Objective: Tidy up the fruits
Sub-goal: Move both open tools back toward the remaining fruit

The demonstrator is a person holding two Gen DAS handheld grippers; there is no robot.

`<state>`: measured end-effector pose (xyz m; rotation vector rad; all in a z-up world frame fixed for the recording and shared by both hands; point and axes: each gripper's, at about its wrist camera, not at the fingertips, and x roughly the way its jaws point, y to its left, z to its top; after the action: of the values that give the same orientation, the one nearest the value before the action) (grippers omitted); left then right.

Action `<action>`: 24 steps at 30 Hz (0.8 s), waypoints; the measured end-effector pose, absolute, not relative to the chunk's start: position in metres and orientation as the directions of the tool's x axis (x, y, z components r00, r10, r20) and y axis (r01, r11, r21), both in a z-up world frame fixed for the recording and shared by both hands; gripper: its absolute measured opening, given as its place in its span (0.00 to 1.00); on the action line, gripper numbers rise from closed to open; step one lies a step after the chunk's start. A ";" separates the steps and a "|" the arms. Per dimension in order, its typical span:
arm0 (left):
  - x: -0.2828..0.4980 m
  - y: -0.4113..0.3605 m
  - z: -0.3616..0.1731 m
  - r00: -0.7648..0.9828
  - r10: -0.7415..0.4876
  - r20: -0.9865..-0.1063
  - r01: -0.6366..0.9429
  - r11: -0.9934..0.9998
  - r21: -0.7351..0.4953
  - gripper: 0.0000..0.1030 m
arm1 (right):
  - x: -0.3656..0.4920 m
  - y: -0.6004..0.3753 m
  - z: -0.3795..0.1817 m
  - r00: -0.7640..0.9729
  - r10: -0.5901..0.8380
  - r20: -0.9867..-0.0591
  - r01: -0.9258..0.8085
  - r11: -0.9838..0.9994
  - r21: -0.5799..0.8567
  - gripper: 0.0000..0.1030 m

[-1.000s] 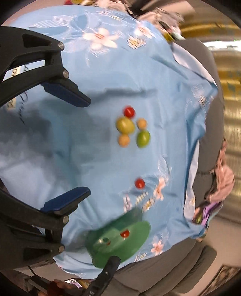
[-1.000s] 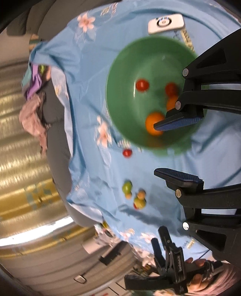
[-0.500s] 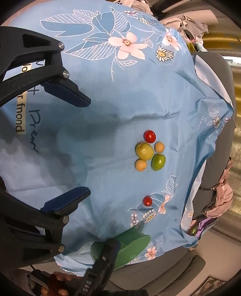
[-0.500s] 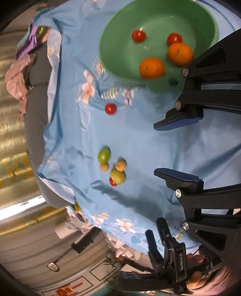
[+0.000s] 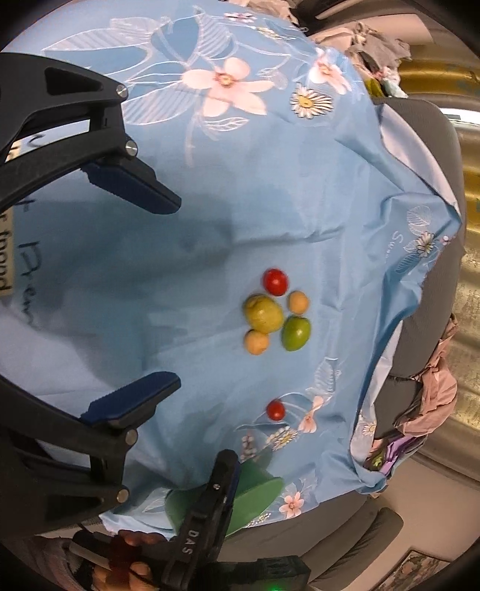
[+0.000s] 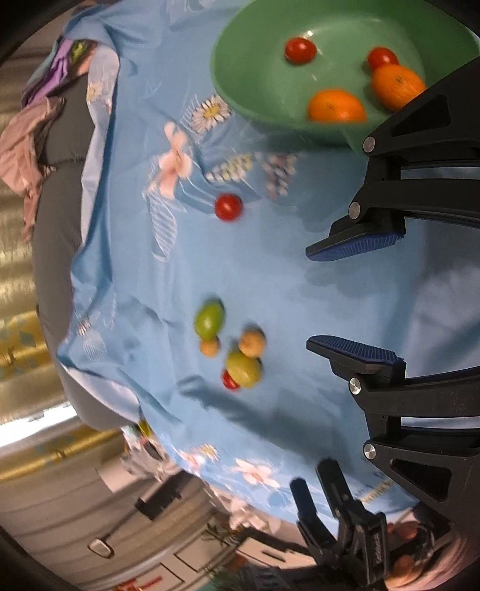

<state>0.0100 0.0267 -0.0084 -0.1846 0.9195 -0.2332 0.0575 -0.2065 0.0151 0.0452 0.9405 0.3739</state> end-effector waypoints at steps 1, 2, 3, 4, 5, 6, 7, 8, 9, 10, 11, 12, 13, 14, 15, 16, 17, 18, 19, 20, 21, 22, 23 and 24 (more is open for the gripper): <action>0.014 0.027 -0.007 0.590 -0.276 -0.759 0.123 0.959 -0.254 0.84 | 0.063 -0.209 0.016 0.542 0.319 -0.778 -0.283 0.940 0.189 0.41; 0.020 0.028 -0.005 0.598 -0.275 -0.753 0.124 0.960 -0.252 0.84 | 0.069 -0.210 0.017 0.553 0.299 -0.778 -0.269 0.947 0.173 0.41; 0.024 0.028 -0.004 0.603 -0.273 -0.749 0.126 0.960 -0.249 0.84 | 0.075 -0.210 0.017 0.559 0.286 -0.779 -0.261 0.952 0.162 0.41; 0.029 0.027 -0.003 0.607 -0.274 -0.746 0.130 0.960 -0.247 0.84 | 0.084 -0.210 0.016 0.564 0.263 -0.783 -0.247 0.958 0.145 0.41; 0.035 0.027 -0.002 0.612 -0.273 -0.742 0.134 0.961 -0.243 0.84 | 0.090 -0.209 0.015 0.565 0.254 -0.785 -0.241 0.961 0.137 0.41; 0.041 0.027 -0.002 0.614 -0.270 -0.741 0.134 0.962 -0.239 0.83 | 0.098 -0.207 0.012 0.564 0.237 -0.791 -0.233 0.965 0.123 0.41; 0.047 0.027 -0.002 0.615 -0.271 -0.741 0.138 0.962 -0.237 0.83 | 0.106 -0.205 0.009 0.562 0.217 -0.798 -0.223 0.969 0.107 0.41; 0.052 0.027 -0.001 0.616 -0.268 -0.741 0.136 0.962 -0.235 0.83 | 0.113 -0.203 0.008 0.562 0.200 -0.802 -0.217 0.972 0.090 0.41; 0.056 0.027 -0.001 0.616 -0.266 -0.741 0.134 0.963 -0.235 0.82 | 0.118 -0.201 0.006 0.565 0.180 -0.805 -0.208 0.975 0.072 0.41; 0.061 0.028 -0.001 0.616 -0.270 -0.740 0.136 0.962 -0.238 0.82 | 0.124 -0.200 0.004 0.569 0.154 -0.808 -0.195 0.979 0.050 0.41; 0.066 0.029 -0.002 0.615 -0.273 -0.740 0.135 0.961 -0.243 0.82 | 0.131 -0.199 0.002 0.574 0.126 -0.809 -0.183 0.983 0.023 0.41; 0.071 0.030 -0.002 0.613 -0.273 -0.741 0.132 0.960 -0.245 0.82 | 0.136 -0.198 0.001 0.574 0.109 -0.811 -0.177 0.984 0.007 0.41; 0.074 0.030 -0.002 0.613 -0.274 -0.741 0.132 0.960 -0.246 0.82 | 0.141 -0.198 -0.001 0.573 0.087 -0.815 -0.164 0.986 -0.011 0.41; 0.077 0.031 -0.002 0.614 -0.277 -0.739 0.134 0.959 -0.248 0.82 | 0.147 -0.197 -0.003 0.572 0.063 -0.818 -0.155 0.987 -0.032 0.41; 0.079 0.031 -0.002 0.613 -0.277 -0.740 0.134 0.959 -0.248 0.82 | 0.153 -0.195 -0.006 0.570 0.044 -0.821 -0.152 0.987 -0.052 0.41; 0.082 0.031 -0.003 0.612 -0.279 -0.740 0.135 0.959 -0.250 0.82 | 0.156 -0.194 -0.008 0.567 0.026 -0.824 -0.144 0.987 -0.069 0.41; 0.084 0.032 -0.003 0.611 -0.281 -0.740 0.136 0.958 -0.252 0.82 | 0.162 -0.194 -0.012 0.555 -0.003 -0.832 -0.131 0.987 -0.090 0.41; 0.087 0.032 -0.003 0.610 -0.281 -0.741 0.135 0.958 -0.252 0.82 | 0.167 -0.195 -0.015 0.542 -0.015 -0.840 -0.121 0.988 -0.096 0.41; 0.089 0.031 -0.003 0.609 -0.282 -0.742 0.137 0.958 -0.252 0.82 | 0.172 -0.197 -0.019 0.530 -0.034 -0.847 -0.105 0.989 -0.105 0.41; 0.091 0.031 -0.004 0.607 -0.283 -0.742 0.139 0.958 -0.251 0.82 | 0.176 -0.199 -0.023 0.513 -0.044 -0.857 -0.092 0.990 -0.106 0.41; 0.093 0.031 -0.005 0.605 -0.283 -0.744 0.141 0.958 -0.250 0.82 | 0.178 -0.197 -0.023 0.514 -0.037 -0.857 -0.099 0.990 -0.102 0.41; 0.095 0.031 -0.006 0.601 -0.283 -0.747 0.142 0.958 -0.248 0.82 | 0.180 -0.195 -0.023 0.510 -0.042 -0.859 -0.104 0.988 -0.110 0.41; 0.098 0.030 -0.007 0.596 -0.281 -0.752 0.141 0.959 -0.246 0.80 | 0.182 -0.193 -0.025 0.497 -0.038 -0.867 -0.110 0.988 -0.106 0.41; 0.100 0.030 -0.008 0.593 -0.285 -0.754 0.143 0.958 -0.249 0.79 | 0.185 -0.193 -0.028 0.477 -0.034 -0.879 -0.112 0.989 -0.099 0.41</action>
<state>0.0995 0.0300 -0.0079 -0.1690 0.9039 -0.2501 0.1854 -0.1929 -0.0282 -0.1502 1.0742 0.0479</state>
